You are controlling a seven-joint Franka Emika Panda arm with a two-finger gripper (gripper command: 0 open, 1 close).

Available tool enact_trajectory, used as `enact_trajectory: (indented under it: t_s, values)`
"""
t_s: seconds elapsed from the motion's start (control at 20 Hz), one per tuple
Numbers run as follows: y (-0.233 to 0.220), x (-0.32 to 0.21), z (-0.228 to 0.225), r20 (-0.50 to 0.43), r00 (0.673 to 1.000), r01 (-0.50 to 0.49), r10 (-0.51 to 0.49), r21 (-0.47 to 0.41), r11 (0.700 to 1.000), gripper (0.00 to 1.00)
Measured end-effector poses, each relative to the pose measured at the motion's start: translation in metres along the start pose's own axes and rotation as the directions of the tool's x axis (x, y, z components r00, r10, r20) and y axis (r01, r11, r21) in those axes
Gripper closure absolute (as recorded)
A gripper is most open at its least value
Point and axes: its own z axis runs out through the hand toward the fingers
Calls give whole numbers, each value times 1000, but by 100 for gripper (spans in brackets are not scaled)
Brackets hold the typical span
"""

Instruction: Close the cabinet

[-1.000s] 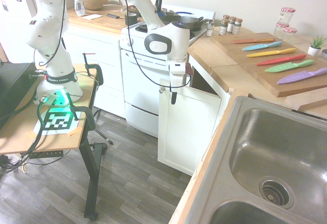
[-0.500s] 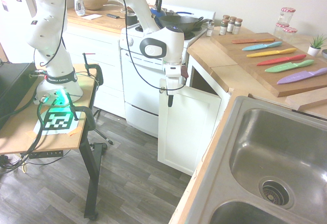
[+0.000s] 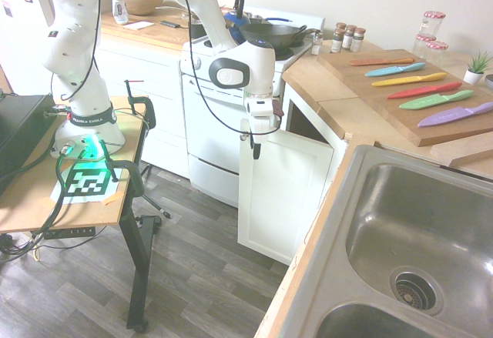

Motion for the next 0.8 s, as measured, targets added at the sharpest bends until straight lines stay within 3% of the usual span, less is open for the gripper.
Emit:
enact_trajectory:
  t_s: [0.55,0.8]
  values:
    - [0,6,-14,-44,996,75,-75,-4,997,100]
    - [-13,-2,-17,-66,986,154,-155,-18,988,100]
